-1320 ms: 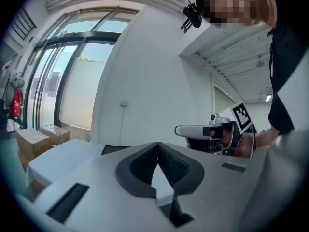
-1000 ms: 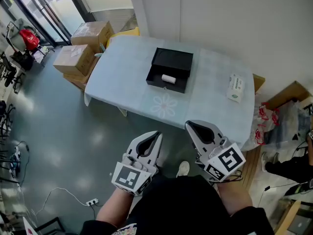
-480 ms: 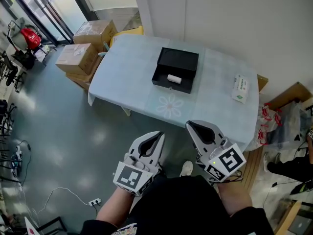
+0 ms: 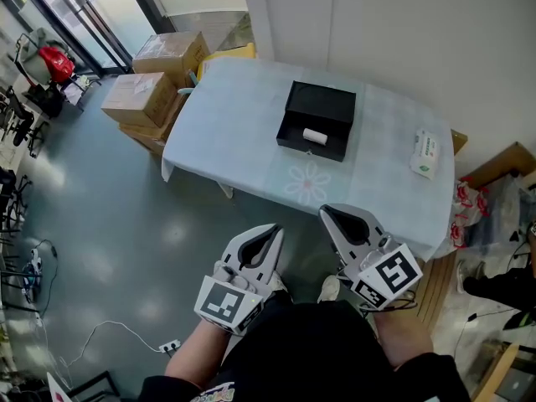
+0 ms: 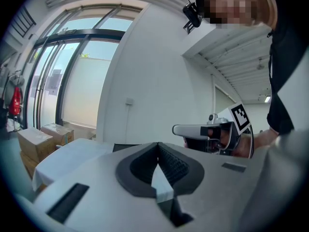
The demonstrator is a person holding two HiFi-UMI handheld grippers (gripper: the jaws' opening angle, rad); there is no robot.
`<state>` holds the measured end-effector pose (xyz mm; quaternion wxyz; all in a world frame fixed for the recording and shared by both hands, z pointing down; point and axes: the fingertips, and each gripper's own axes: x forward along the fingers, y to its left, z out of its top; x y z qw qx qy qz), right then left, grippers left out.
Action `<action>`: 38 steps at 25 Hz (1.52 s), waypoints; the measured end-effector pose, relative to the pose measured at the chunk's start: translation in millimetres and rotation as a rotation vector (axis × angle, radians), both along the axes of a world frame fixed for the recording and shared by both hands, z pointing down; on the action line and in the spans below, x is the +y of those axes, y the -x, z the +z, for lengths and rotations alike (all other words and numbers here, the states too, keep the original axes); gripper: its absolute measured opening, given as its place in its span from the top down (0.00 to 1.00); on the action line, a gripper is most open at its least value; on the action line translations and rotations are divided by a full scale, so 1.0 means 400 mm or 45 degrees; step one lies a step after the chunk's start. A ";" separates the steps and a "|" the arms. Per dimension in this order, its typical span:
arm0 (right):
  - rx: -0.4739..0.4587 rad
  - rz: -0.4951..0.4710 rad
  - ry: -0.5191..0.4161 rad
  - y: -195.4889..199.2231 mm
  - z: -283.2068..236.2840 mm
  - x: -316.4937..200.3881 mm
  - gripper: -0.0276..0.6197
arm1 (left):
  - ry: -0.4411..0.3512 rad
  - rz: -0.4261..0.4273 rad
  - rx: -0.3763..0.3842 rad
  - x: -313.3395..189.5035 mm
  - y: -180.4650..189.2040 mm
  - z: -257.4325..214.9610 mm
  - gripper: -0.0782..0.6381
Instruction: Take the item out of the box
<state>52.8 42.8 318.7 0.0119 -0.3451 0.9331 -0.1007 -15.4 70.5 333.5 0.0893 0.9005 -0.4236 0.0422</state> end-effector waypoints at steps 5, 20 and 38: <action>0.008 0.006 0.015 0.065 0.010 -0.026 0.94 | 0.013 0.002 0.009 -0.019 0.065 0.005 0.88; 0.016 0.032 0.018 0.266 0.042 -0.097 0.94 | -0.012 0.080 -0.009 -0.074 0.239 0.021 0.88; 0.057 0.060 0.050 0.219 0.073 -0.267 0.94 | 0.019 0.097 0.031 -0.210 0.203 0.052 0.88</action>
